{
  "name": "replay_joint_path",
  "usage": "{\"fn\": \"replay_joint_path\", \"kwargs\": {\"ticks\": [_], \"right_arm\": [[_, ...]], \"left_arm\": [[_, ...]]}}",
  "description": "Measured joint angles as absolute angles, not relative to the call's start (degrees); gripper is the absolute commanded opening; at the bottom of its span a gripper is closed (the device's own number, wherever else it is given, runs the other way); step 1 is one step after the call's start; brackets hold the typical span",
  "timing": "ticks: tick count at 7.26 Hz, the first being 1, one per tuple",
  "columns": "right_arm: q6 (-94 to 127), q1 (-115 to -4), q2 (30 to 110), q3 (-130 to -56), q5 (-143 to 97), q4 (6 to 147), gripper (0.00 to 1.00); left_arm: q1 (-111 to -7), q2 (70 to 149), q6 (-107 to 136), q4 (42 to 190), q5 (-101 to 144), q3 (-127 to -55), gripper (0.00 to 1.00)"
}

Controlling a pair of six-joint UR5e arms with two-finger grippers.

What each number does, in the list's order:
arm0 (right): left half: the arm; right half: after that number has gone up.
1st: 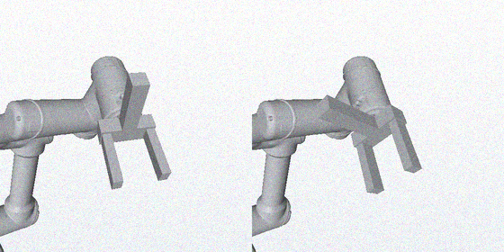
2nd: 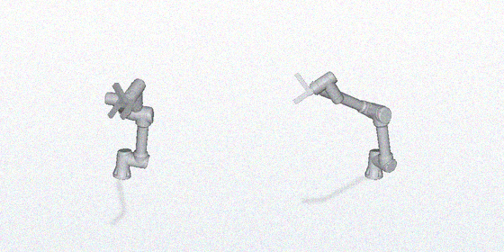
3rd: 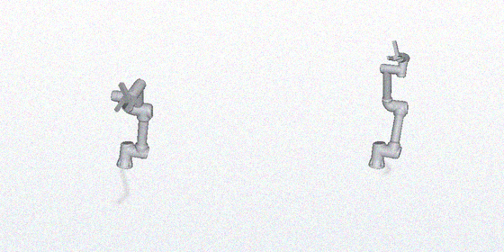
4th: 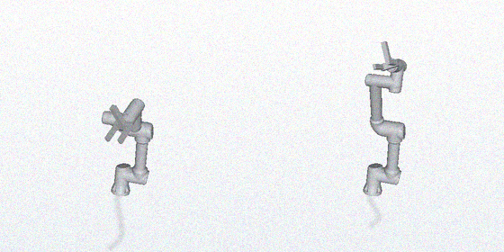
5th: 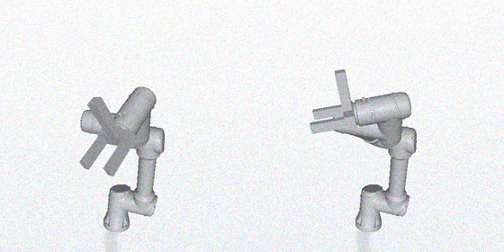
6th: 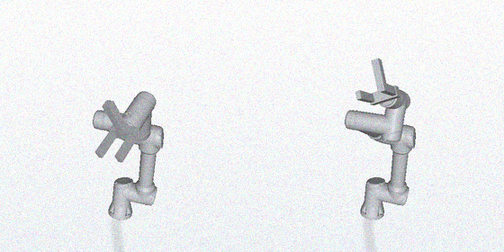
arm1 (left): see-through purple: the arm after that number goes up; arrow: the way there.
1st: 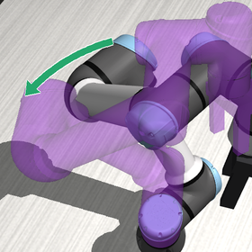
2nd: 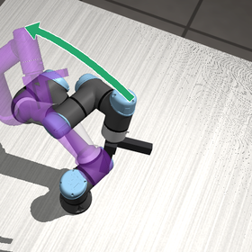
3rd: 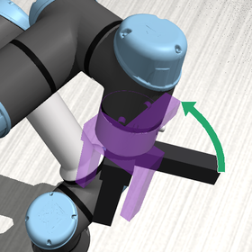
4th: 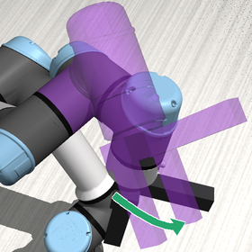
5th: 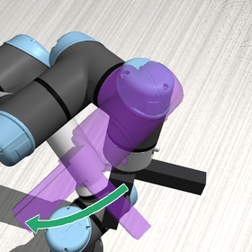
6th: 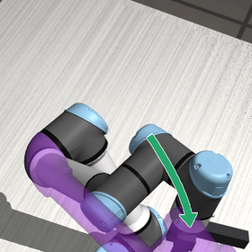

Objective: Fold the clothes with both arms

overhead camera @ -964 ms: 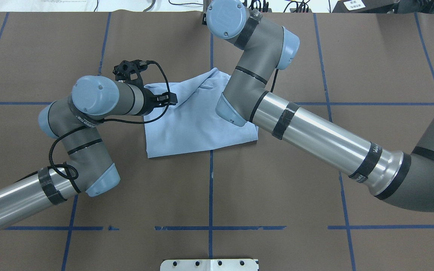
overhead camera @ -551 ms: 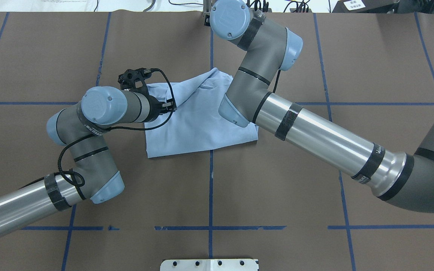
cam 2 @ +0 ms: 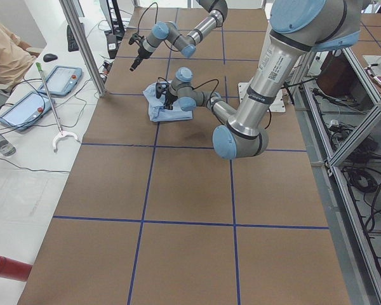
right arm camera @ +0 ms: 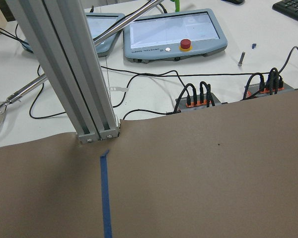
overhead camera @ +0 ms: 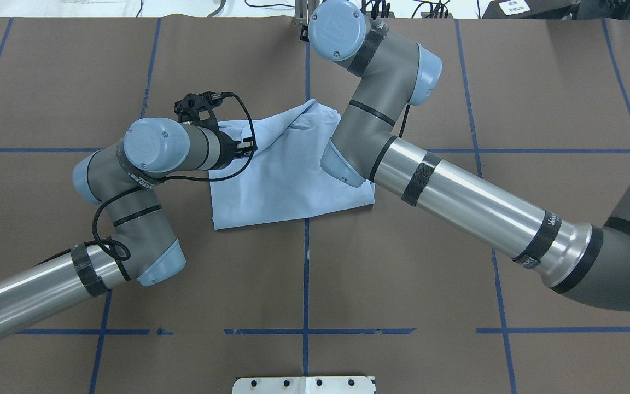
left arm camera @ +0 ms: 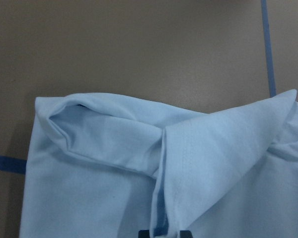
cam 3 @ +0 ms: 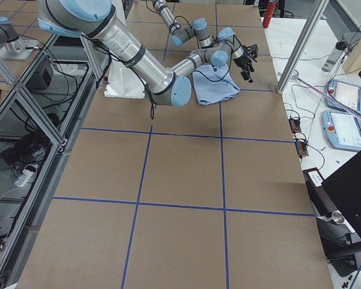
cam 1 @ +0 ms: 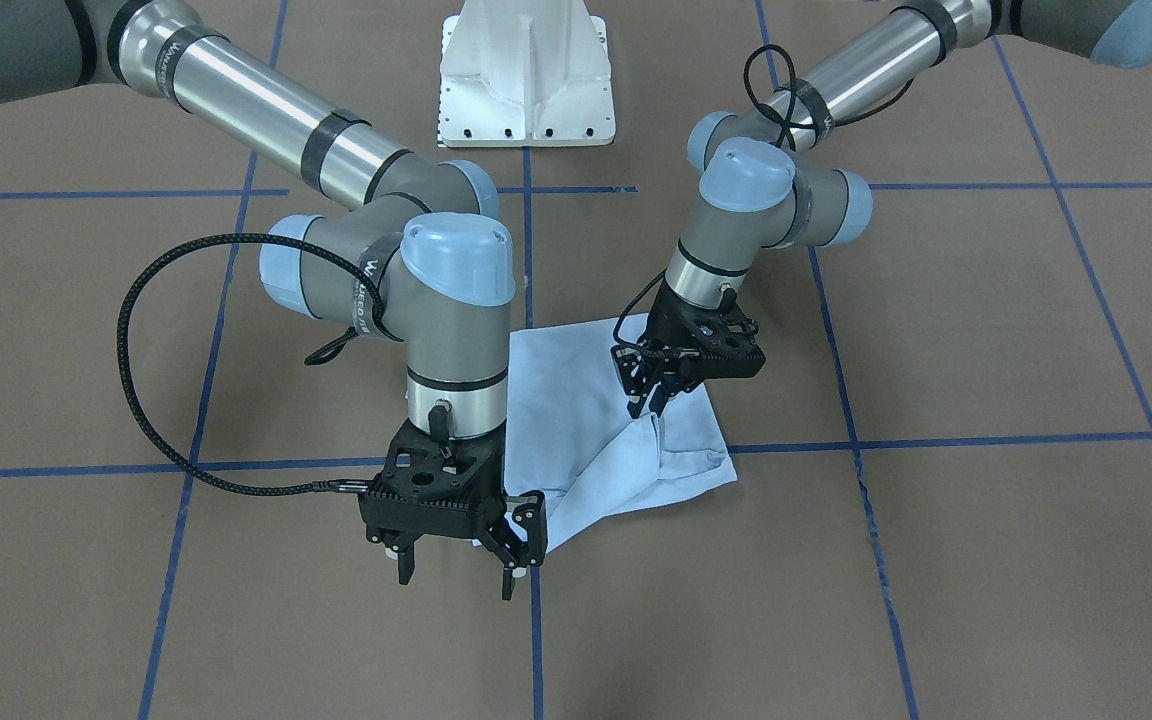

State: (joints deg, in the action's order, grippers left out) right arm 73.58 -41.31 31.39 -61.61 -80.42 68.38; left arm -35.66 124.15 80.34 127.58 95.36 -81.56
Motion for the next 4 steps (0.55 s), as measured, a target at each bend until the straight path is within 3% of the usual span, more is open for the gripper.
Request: {"fn": "replay_joint_path", "kwargs": {"ticks": [3, 4], "right_arm": [[73.73, -41.06, 32.05, -61.74, -80.34, 68.30, 1.00], [73.79, -41.01, 32.27, -61.77, -80.34, 68.27, 1.00]], "left_arm": [[-40.89, 125.83, 73.87, 127.71, 95.36, -75.82, 0.00], [-41.62, 127.21, 73.01, 127.81, 95.36, -73.21, 0.64]]}}
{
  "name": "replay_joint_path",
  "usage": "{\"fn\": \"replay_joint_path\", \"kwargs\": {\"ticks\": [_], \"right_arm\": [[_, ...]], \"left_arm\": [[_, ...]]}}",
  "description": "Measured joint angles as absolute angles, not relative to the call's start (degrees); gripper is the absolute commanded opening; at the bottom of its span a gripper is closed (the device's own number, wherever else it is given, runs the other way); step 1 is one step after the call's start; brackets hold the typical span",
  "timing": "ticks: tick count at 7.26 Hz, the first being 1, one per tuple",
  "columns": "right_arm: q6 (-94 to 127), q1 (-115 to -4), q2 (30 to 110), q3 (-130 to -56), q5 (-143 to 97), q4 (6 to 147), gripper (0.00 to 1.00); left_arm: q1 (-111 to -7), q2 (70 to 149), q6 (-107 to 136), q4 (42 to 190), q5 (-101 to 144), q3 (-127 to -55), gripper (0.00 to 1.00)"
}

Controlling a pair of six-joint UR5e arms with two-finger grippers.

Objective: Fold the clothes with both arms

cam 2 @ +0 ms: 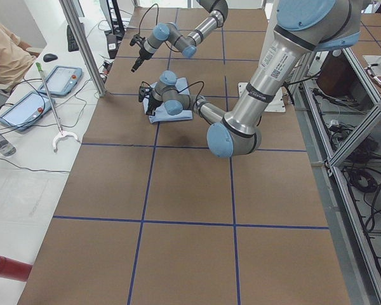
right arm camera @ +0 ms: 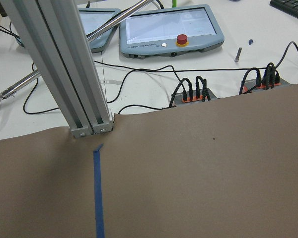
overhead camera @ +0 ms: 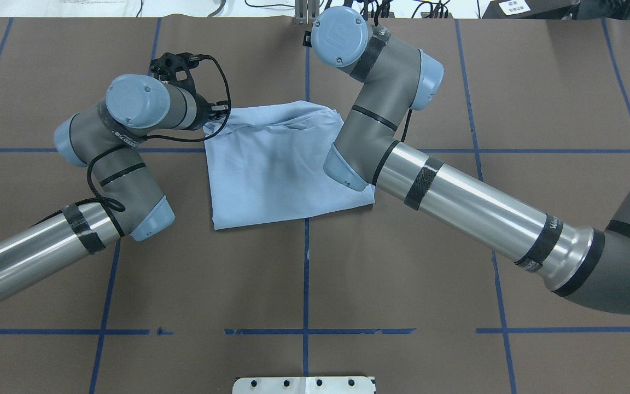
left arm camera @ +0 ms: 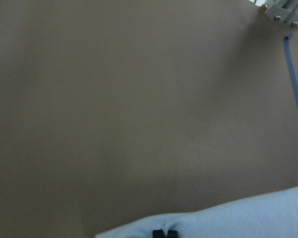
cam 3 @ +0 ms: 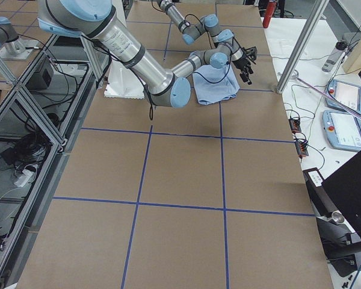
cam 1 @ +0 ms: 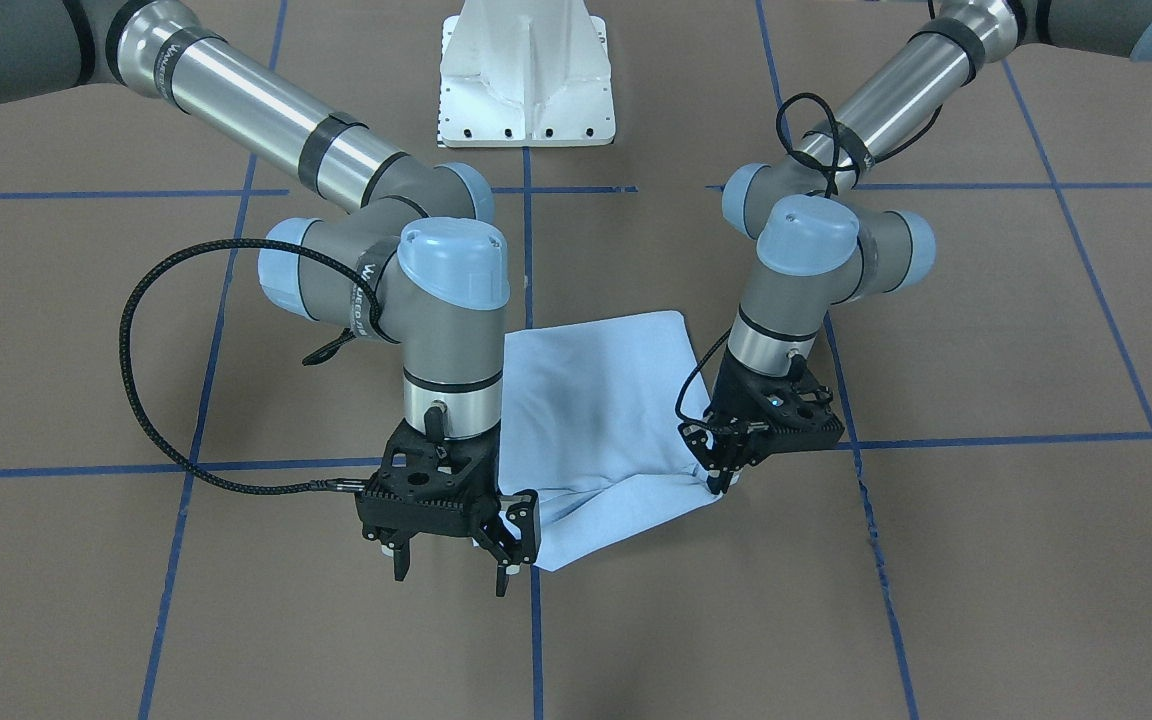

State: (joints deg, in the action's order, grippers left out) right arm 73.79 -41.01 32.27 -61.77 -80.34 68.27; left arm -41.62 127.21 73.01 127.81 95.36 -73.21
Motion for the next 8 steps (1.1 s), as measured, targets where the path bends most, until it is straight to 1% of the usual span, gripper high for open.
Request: {"fn": "replay_joint_path", "kwargs": {"ticks": [1, 3, 5, 6, 7, 8], "right_arm": [[73.80, -40.99, 32.52, -61.78, -80.33, 68.24, 1.00], [73.55, -40.96, 32.88, -61.85, -80.61, 68.15, 1.00], [70.89, -42.15, 33.06, -62.62, -86.19, 68.74, 1.00], [68.63, -44.07, 33.69, -64.38, -91.88, 71.07, 1.00], [63.86, -46.99, 35.79, -68.91, -97.59, 75.93, 1.00], [56.23, -51.16, 39.58, -75.33, -103.24, 81.88, 1.00]], "left_arm": [[-41.95, 128.13, 72.56, 128.04, 95.36, -71.69, 1.00], [-42.91, 128.67, 69.02, 128.58, 95.83, -71.47, 1.00], [-46.94, 127.69, 61.01, 127.42, 102.80, -74.71, 1.00], [-49.69, 125.69, 55.43, 124.34, 106.81, -79.13, 1.00], [-52.43, 123.31, 48.34, 117.64, 109.12, -85.99, 1.00], [-55.53, 120.87, 40.28, 109.13, 110.52, -93.57, 1.00]]}}
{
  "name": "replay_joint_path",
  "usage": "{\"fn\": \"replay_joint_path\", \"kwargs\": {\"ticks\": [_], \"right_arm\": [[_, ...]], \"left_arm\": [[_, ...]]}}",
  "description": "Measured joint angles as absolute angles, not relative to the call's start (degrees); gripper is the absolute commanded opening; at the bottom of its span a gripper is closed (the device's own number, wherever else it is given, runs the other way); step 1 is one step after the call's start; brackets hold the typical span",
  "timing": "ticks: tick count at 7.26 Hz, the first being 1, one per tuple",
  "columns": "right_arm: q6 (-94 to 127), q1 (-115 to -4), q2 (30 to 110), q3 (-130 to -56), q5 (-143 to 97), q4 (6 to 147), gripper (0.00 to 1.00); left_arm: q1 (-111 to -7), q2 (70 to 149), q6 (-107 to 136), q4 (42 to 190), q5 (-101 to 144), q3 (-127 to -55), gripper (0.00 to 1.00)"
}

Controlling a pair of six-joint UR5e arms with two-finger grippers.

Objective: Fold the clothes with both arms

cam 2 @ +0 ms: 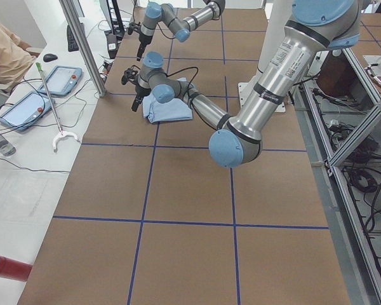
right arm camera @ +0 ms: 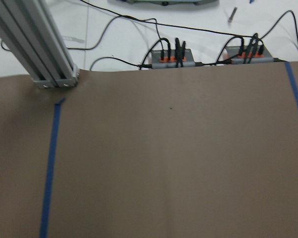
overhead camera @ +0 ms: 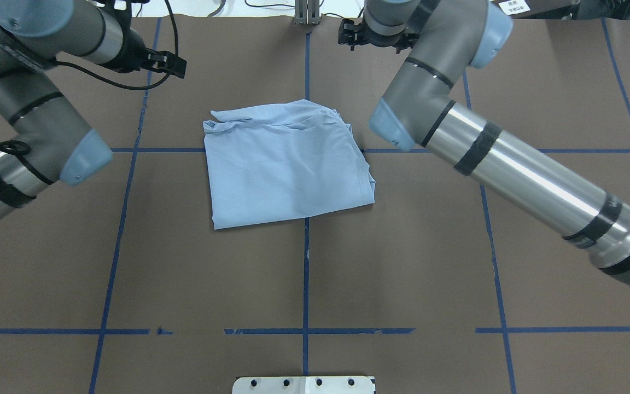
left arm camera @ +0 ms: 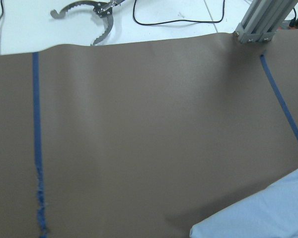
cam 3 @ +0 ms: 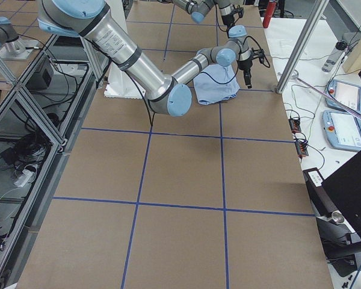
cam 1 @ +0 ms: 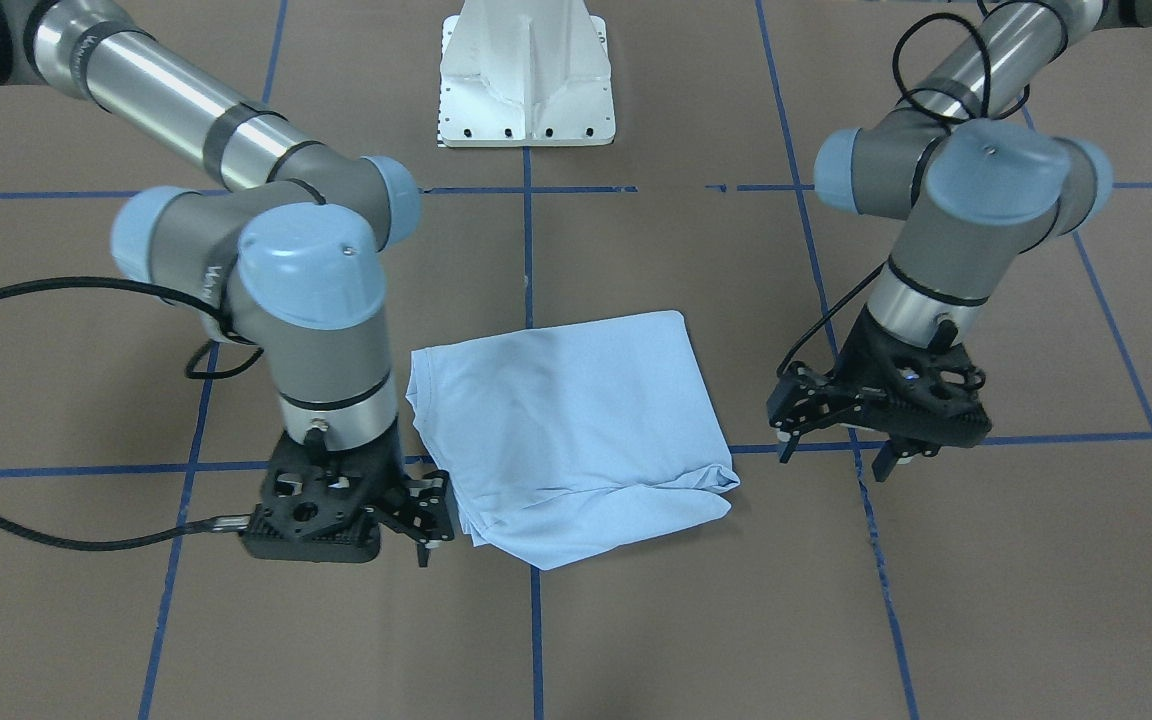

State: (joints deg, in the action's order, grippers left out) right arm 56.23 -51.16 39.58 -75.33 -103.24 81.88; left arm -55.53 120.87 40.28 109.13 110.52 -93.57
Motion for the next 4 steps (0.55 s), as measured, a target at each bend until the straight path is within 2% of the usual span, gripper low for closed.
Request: {"fn": "replay_joint_path", "kwargs": {"ticks": [2, 4], "right_arm": [[34.08, -63.65, 49.94, -84.44, -115.57, 89.35, 1.00], [11.97, -76.09, 61.84, -86.47, -124.28, 90.67, 1.00]], "left_arm": [[-64.61, 115.36, 21.91, 95.14, 115.14, -104.26, 1.00], [-75.04, 108.70, 5.33, 90.89, 120.13, -106.77, 1.00]]}}
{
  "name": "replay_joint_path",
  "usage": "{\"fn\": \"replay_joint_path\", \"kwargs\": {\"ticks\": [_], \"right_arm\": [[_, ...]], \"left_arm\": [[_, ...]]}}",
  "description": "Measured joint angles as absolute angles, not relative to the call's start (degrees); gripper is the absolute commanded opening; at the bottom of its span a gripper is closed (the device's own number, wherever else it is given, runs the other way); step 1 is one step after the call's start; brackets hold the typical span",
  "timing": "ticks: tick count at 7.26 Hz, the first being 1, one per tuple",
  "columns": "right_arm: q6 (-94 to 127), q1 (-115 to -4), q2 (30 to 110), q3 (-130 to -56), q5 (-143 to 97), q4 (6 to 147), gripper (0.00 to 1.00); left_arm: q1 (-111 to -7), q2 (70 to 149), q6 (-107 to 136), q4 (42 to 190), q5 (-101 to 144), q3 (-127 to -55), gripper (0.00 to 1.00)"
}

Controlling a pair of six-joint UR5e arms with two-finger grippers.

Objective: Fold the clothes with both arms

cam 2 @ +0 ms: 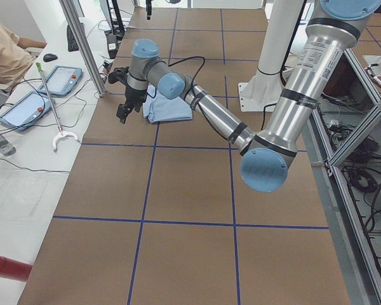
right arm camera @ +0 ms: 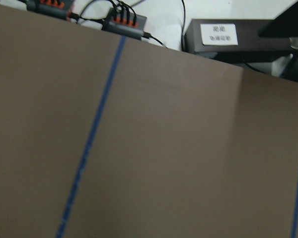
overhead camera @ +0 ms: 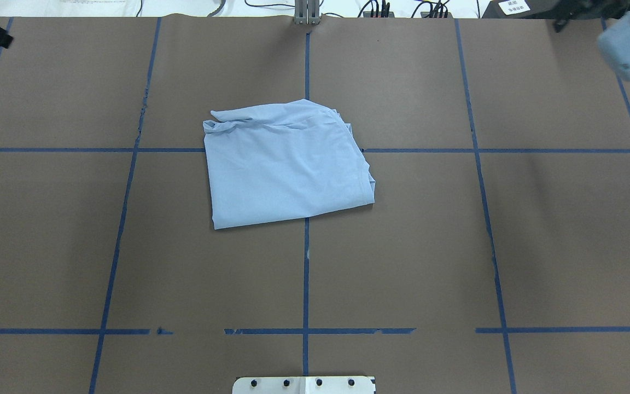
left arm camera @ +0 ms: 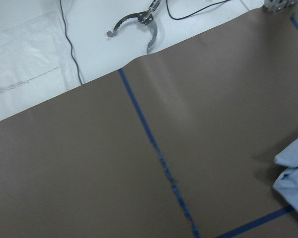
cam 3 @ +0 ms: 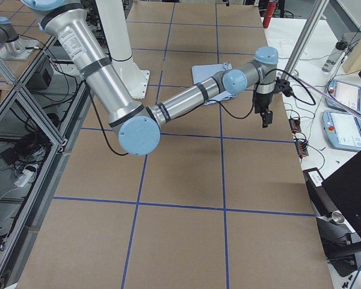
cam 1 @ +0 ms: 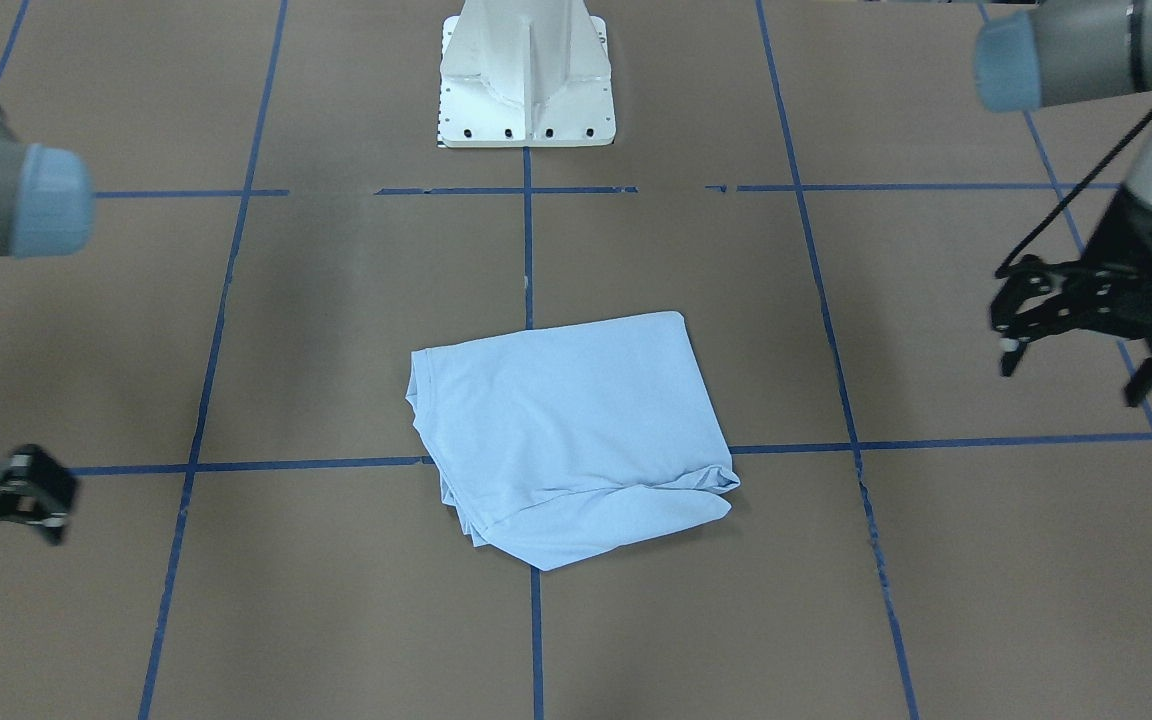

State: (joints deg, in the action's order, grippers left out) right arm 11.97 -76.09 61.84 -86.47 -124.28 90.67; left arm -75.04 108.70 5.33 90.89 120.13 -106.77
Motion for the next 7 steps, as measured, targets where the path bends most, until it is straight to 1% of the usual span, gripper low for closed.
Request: {"fn": "replay_joint_path", "kwargs": {"ticks": [2, 3, 5, 7], "right_arm": [[-0.65, -83.00, 74.07, -86.83, -128.01, 89.87, 1.00], [-3.31, -85.21, 79.43, -86.91, -128.37, 88.46, 1.00], [-4.25, -87.87, 87.27, -86.94, -129.65, 85.50, 1.00], [-4.12, -89.28, 92.17, -86.85, -131.48, 84.45, 1.00]], "left_arm": [[-80.99, 100.58, -1.04, 90.04, 125.82, -106.15, 1.00], [-82.60, 97.15, -1.81, 90.19, 127.61, -104.38, 1.00], [-85.14, 92.65, -2.54, 90.79, 129.85, -101.09, 1.00], [-85.71, 86.73, -2.70, 91.20, 135.91, -98.78, 1.00]]}}
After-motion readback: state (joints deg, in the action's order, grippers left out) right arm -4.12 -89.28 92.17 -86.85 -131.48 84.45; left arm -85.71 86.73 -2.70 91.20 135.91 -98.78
